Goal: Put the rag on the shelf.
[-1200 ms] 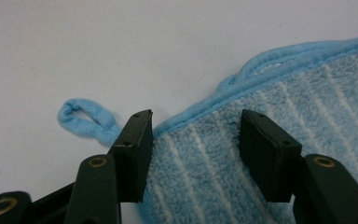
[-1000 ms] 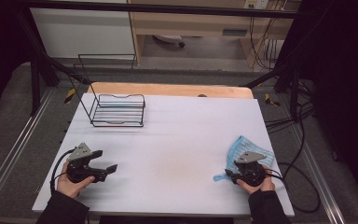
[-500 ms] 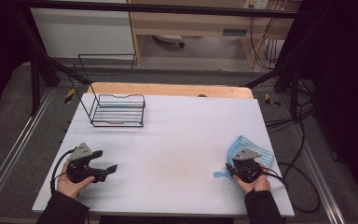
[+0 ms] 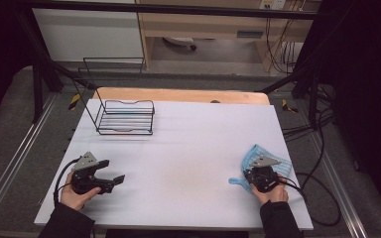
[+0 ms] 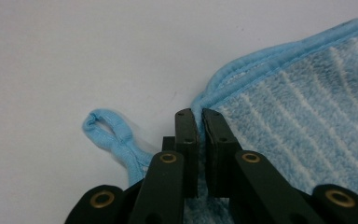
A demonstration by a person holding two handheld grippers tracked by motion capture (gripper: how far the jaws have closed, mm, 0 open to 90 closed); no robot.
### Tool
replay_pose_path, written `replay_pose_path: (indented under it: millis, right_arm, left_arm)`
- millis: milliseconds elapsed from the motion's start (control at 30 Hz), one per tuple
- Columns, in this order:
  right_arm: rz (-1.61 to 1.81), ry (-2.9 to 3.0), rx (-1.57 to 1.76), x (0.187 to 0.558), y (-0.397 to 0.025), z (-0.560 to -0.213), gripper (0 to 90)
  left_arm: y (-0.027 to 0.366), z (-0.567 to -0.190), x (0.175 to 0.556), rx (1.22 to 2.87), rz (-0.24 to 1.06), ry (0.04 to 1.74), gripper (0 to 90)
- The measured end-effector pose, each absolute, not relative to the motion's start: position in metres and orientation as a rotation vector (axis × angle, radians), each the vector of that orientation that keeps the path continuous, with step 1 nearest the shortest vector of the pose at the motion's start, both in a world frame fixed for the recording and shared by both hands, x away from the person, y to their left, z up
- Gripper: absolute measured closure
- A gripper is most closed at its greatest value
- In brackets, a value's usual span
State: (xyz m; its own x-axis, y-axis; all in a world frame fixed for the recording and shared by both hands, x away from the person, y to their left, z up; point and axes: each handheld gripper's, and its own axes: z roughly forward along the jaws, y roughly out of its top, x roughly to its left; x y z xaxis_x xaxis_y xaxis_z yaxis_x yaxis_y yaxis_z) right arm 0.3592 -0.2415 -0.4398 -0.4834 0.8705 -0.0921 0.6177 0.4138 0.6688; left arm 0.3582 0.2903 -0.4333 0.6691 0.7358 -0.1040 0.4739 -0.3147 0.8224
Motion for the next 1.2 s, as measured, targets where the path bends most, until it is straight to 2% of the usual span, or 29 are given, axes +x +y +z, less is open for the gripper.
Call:
replay_pose_path:
  millis: [300, 400, 433, 533, 633, 700, 800, 833, 967, 1100, 1200]
  right_arm:
    - [0.871, 2.222, 1.309, 0.359, -0.247, -0.434, 86.7]
    - [0.847, 2.248, 1.263, 0.36, -0.244, -0.438, 84.0]
    - [0.854, 2.247, 1.253, 0.36, -0.244, -0.438, 81.5]
    - [0.904, 2.203, 1.227, 0.361, -0.242, -0.438, 64.8]
    - [0.883, 2.193, 1.191, 0.365, -0.237, -0.441, 55.3]
    - [0.848, 2.205, 1.186, 0.368, -0.234, -0.444, 52.1]
    - [0.8, 2.208, 1.182, 0.369, -0.231, -0.447, 52.7]
    - [0.762, 2.203, 1.174, 0.368, -0.231, -0.448, 56.0]
    - [0.733, 2.207, 1.182, 0.366, -0.233, -0.448, 59.2]
    - [0.714, 2.214, 1.223, 0.366, -0.234, -0.446, 71.7]
    - [0.706, 2.212, 1.235, 0.367, -0.234, -0.446, 75.9]
  left_arm:
    - [0.29, -0.433, 0.358, 1.976, 0.362, 0.94, 11.1]
    - [0.29, -0.434, 0.359, 1.975, 0.358, 0.944, 11.2]
    - [0.29, -0.434, 0.359, 1.975, 0.358, 0.944, 11.2]
    - [0.289, -0.434, 0.359, 1.981, 0.355, 0.943, 11.2]
    - [0.289, -0.434, 0.359, 1.98, 0.355, 0.941, 11.3]
    - [0.289, -0.435, 0.359, 1.983, 0.354, 0.938, 11.3]
    - [0.289, -0.434, 0.359, 1.981, 0.352, 0.939, 11.3]
    - [0.289, -0.434, 0.359, 1.98, 0.352, 0.939, 11.3]
    - [0.29, -0.434, 0.359, 1.973, 0.349, 0.941, 11.3]
    - [0.29, -0.434, 0.359, 1.975, 0.348, 0.939, 11.4]
    - [0.29, -0.434, 0.359, 1.974, 0.346, 0.939, 11.4]
